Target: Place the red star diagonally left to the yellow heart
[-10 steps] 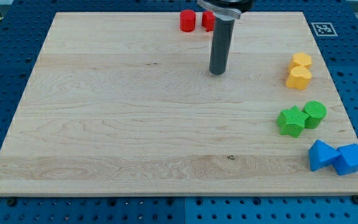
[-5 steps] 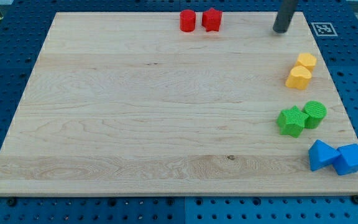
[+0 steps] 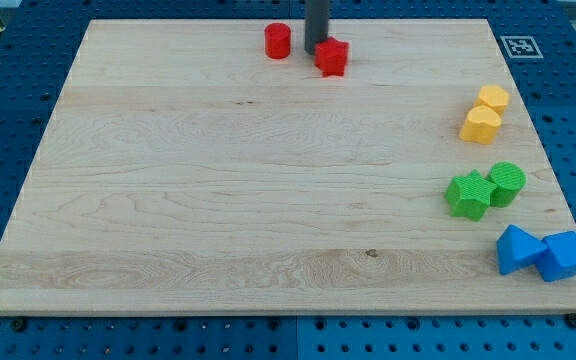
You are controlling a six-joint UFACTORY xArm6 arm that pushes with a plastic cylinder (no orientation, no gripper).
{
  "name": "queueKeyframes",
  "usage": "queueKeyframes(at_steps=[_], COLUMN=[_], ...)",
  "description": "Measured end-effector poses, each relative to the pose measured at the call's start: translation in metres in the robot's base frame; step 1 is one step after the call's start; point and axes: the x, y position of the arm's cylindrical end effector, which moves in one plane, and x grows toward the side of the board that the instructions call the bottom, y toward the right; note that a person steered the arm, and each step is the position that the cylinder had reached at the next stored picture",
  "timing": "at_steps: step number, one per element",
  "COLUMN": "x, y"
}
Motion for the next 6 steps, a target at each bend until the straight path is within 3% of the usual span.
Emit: queueKeyframes(at_steps=[1,3,4,6], x=[0.022,-0.016,0.020,0.061], y=[0.018,0.041,0.058,0.013])
